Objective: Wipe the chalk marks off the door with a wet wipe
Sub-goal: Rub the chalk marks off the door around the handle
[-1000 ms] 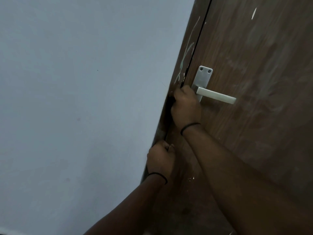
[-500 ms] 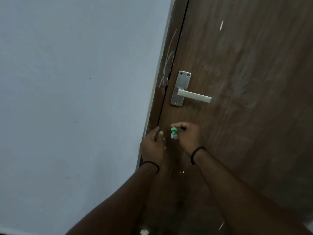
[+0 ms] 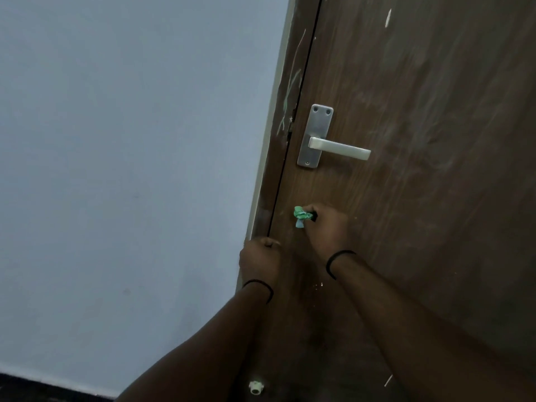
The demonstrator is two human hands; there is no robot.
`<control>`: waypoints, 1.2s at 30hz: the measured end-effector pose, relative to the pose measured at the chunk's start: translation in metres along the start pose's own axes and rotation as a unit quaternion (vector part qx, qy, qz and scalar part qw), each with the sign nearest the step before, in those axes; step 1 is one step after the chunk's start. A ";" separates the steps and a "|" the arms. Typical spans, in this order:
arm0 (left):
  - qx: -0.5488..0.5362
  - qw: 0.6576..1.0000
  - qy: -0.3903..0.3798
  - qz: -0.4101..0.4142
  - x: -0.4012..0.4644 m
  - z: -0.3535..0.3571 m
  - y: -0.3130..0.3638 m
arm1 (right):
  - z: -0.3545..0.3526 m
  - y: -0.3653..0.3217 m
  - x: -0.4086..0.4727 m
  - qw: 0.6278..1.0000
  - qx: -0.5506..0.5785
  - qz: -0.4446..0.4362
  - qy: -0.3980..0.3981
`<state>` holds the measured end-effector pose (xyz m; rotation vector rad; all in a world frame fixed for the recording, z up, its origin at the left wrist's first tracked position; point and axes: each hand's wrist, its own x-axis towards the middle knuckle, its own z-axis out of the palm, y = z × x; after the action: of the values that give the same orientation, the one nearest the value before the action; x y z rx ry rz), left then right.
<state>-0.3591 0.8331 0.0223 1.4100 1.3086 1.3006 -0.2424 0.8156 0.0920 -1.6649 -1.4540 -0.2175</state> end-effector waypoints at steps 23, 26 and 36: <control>0.079 0.995 -0.050 0.021 0.009 0.016 -0.060 | 0.078 0.012 0.000 0.955 -0.166 -0.235 -0.069; 0.077 0.995 -0.051 0.033 0.009 0.012 -0.057 | 0.060 0.005 0.016 0.968 -0.138 -0.211 0.001; 0.049 0.997 -0.026 0.045 0.012 0.013 -0.037 | 0.054 0.037 -0.017 0.964 -0.178 -0.155 -0.122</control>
<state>-0.3534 0.8511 -0.0140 1.5776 1.3015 1.2640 -0.2375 0.8442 0.0309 -1.7840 -1.9551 -0.4859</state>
